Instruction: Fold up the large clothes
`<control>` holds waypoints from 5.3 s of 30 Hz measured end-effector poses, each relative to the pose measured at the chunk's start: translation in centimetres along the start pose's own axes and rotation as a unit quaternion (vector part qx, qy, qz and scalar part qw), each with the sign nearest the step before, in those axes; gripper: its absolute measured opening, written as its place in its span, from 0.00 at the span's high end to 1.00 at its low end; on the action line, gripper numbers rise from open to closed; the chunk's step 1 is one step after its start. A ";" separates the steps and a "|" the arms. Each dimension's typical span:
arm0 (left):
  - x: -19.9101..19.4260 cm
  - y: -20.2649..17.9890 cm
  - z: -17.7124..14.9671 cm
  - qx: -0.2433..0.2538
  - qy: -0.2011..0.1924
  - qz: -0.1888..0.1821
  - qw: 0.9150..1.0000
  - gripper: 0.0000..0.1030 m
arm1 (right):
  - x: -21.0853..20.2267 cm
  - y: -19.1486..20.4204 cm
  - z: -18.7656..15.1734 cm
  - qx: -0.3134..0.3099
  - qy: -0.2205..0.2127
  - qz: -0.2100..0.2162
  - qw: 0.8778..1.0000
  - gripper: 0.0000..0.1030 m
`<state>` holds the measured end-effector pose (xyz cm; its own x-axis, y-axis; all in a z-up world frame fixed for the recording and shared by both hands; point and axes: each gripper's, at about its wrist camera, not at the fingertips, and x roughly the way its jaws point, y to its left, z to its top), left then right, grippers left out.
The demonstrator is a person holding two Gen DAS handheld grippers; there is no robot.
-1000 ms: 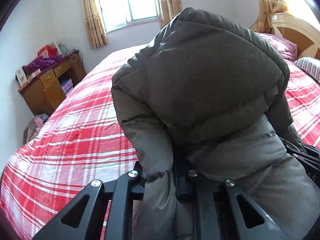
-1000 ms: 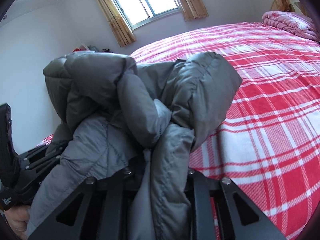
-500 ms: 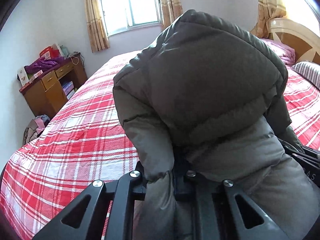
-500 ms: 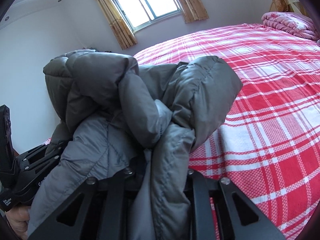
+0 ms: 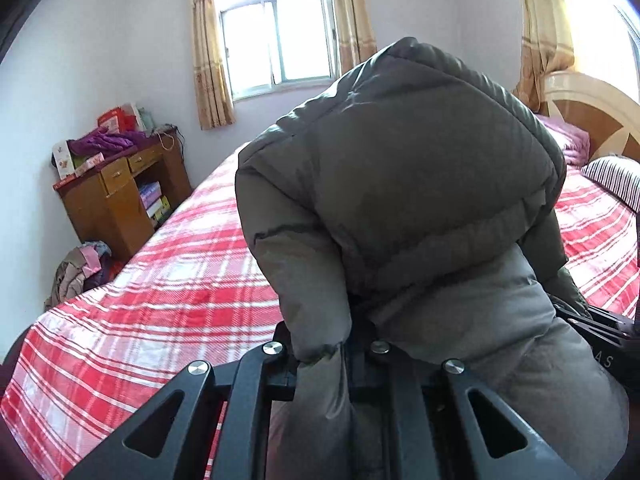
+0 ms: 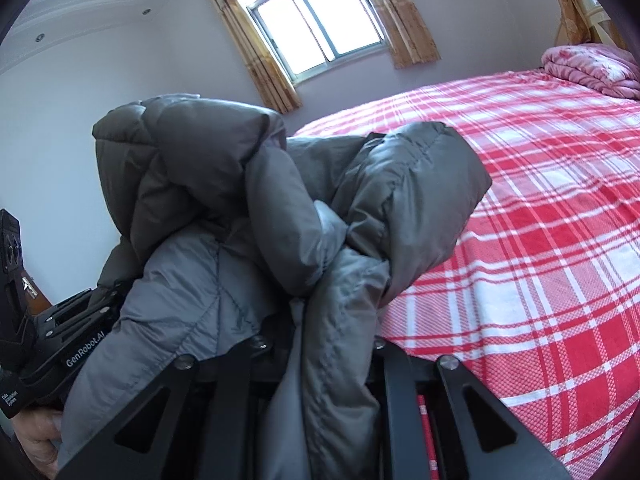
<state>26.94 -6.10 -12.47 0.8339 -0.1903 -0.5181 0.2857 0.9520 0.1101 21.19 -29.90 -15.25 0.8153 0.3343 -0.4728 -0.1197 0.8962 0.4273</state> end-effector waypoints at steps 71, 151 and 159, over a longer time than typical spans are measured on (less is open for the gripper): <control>-5.4 20.9 -10.9 -0.167 0.074 0.139 0.973 0.86 | 20.3 18.9 -1.3 -0.159 0.175 0.123 0.964 0.82; -23.3 18.9 -6.7 -0.187 -0.064 0.159 0.967 0.09 | 2.8 25.5 2.5 -0.201 -0.004 0.052 0.978 0.20; -23.7 18.7 -6.7 -0.186 -0.068 0.155 0.968 0.09 | 1.8 26.5 1.8 -0.213 -0.013 0.058 0.975 0.19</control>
<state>9.39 17.82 -3.83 0.9140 0.1118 -0.3901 -0.1565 0.9841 -0.0845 20.49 -6.06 -3.32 0.7959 0.4378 -0.4182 -0.4315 0.8947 0.1154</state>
